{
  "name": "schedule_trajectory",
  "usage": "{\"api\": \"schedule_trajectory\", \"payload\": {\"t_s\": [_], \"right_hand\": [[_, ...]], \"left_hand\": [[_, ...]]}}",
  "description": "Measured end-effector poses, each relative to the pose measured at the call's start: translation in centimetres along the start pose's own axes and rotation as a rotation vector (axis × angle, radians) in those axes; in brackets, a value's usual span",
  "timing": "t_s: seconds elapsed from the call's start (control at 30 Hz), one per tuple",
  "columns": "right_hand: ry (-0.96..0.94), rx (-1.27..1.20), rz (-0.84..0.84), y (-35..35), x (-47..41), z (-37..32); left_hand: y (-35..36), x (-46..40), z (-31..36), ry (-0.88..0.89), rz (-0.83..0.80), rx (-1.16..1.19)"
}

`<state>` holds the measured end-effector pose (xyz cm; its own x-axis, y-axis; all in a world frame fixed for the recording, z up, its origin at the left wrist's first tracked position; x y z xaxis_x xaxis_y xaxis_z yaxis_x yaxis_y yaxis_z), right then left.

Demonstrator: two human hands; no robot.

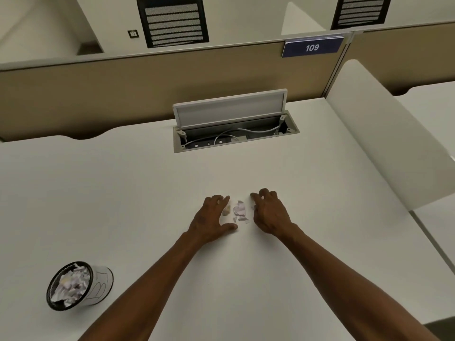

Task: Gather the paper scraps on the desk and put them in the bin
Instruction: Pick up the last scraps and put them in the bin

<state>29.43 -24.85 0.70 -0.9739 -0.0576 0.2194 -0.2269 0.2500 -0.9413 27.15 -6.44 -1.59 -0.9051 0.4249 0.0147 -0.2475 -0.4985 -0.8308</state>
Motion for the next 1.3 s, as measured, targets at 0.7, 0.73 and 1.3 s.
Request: {"api": "schedule_trajectory", "payload": {"t_s": [0.7, 0.73, 1.3], "right_hand": [[-0.091, -0.213, -0.109, 1.7, 1.0, -3.4], [-0.078, -0.226, -0.102, 1.9, 1.1, -3.5], [0.145, -0.336, -0.010, 1.8, 2.7, -3.5]], "left_hand": [[1.1, -0.9, 2.0, -0.073, 0.149, 0.197], [1.1, -0.7, 2.2, -0.066, 0.177, 0.200], [1.4, 0.7, 4.3, -0.121, 0.309, 0.155]]}}
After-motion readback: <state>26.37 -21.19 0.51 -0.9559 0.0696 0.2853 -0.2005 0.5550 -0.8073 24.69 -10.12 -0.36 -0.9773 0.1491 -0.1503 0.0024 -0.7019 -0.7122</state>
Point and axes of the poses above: each hand's wrist, its own x-axis away from the middle knuckle, its own y-axis out of the palm, z = x × y, the point moved 7 cm from there along -x, towards the middle knuckle, and after that the axes turned 13 degrees about y, right-handed, at the moved point
